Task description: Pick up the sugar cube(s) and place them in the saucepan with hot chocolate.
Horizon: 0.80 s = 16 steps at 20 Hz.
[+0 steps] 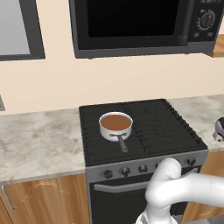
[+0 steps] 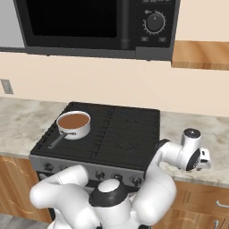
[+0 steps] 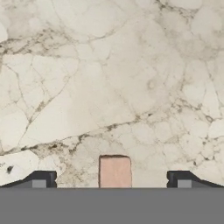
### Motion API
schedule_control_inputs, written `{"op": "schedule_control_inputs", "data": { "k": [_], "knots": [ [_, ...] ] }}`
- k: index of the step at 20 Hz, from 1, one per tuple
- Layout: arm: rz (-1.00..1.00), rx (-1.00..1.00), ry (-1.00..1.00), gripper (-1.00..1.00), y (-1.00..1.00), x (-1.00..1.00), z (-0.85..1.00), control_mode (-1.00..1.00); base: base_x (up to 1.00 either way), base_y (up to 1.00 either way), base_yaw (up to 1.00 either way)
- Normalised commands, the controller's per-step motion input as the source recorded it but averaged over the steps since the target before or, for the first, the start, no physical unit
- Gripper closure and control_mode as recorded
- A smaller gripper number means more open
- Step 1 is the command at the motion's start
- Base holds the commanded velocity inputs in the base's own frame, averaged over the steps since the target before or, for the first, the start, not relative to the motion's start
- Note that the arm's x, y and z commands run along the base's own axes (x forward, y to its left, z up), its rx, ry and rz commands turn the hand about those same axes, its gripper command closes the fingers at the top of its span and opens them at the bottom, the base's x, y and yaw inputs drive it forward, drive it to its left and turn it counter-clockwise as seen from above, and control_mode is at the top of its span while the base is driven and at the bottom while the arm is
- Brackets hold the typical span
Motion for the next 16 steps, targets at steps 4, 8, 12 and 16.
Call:
{"op": "schedule_control_inputs", "data": {
  "k": [4, 8, 12, 16],
  "knots": [
    [0.0, 0.11, 0.0, -1.0, -0.04, 0.01, -0.02, -1.0, 0.0, 0.0, 0.0],
    [0.0, 0.09, 0.0, -1.0, 0.0, 0.01, -0.08, -1.0, 0.0, 0.0, 0.0],
    [0.0, 0.03, 0.0, -1.0, 0.0, 0.0, -0.09, -1.0, 0.0, 0.0, 0.0],
    [0.0, 0.0, 0.0, -1.0, 0.0, 0.07, -0.18, -1.0, 0.0, 0.0, 0.0]
  ]
}}
